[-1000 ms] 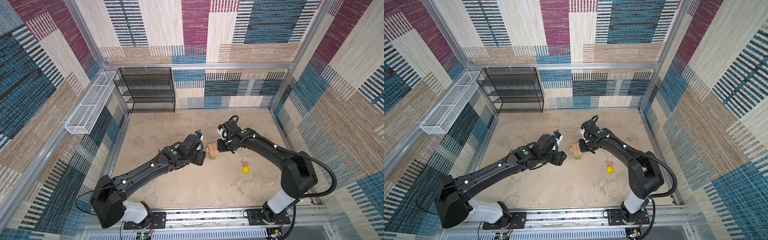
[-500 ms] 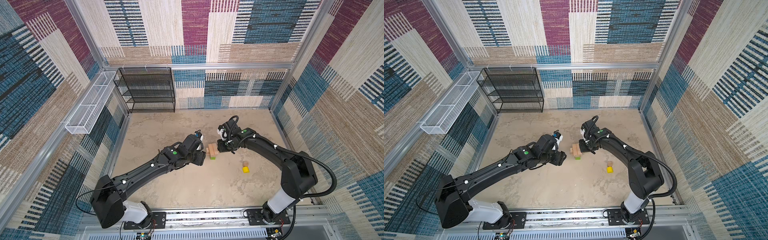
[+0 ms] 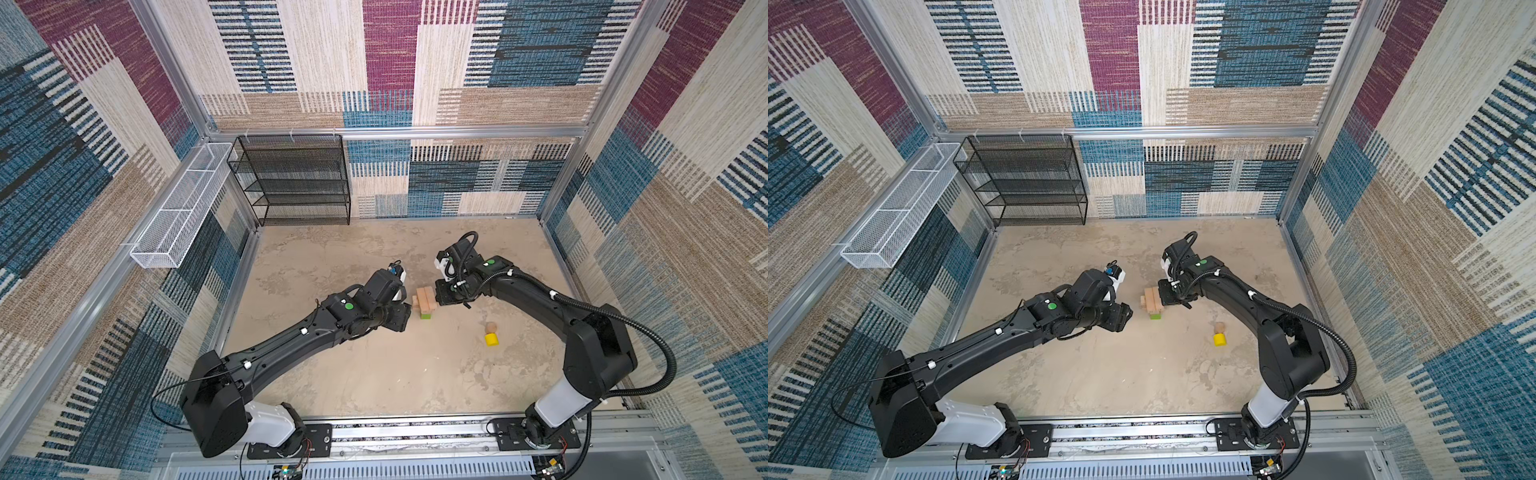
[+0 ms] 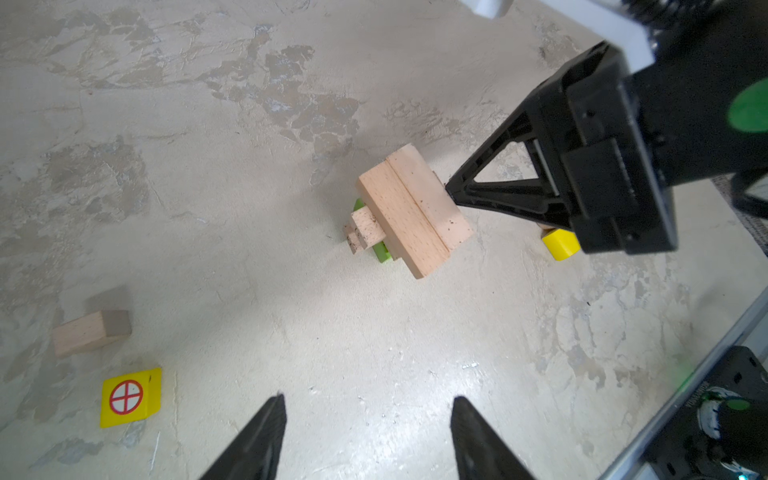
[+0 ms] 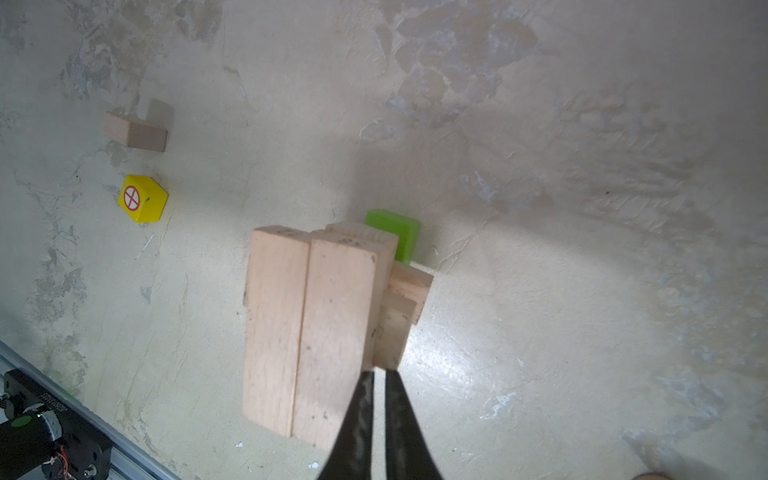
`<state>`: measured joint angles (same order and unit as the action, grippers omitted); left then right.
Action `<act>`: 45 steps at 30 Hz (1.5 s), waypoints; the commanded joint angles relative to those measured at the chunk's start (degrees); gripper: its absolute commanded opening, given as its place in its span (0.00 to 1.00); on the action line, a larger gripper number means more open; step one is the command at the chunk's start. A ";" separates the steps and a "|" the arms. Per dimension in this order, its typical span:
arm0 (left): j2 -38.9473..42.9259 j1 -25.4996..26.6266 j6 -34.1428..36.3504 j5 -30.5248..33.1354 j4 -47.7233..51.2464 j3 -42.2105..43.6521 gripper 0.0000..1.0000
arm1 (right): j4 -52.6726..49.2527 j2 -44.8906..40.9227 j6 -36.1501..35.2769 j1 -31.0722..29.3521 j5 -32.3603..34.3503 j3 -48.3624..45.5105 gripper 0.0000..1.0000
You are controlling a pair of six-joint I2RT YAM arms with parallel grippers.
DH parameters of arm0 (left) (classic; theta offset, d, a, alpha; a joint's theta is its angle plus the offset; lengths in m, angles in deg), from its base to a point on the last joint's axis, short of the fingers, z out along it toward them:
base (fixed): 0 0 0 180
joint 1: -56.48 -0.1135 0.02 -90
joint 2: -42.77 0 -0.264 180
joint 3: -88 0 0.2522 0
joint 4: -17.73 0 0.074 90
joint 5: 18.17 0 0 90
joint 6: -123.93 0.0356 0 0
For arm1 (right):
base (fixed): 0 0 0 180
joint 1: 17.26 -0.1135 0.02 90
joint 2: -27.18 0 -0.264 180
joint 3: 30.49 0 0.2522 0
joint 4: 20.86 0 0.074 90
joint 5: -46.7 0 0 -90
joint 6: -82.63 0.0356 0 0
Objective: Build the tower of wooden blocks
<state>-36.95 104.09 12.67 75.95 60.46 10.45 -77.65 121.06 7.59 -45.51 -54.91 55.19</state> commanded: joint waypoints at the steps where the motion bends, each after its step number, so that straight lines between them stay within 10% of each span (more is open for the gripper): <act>1: 0.53 -0.09 -0.72 -0.43 -0.35 0.27 0.68 | 0.31 -0.73 0.60 -0.01 -1.08 -0.29 0.12; 25: 7.39 -0.39 4.73 4.09 4.69 1.19 0.69 | 0.99 -9.62 4.34 0.00 7.08 -1.33 0.18; 36: 17.49 -1.39 13.47 11.03 9.77 3.71 0.73 | 5.10 -21.86 11.60 -0.04 11.30 -9.21 0.61; 45: 23.69 -2.23 14.57 15.92 12.04 7.81 0.85 | 0.66 -25.50 17.67 -0.02 13.37 -13.06 0.74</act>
<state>-14.07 102.21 25.02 88.67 70.75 17.53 -75.99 96.43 22.17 -45.51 -42.76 42.47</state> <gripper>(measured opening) 0.845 0.745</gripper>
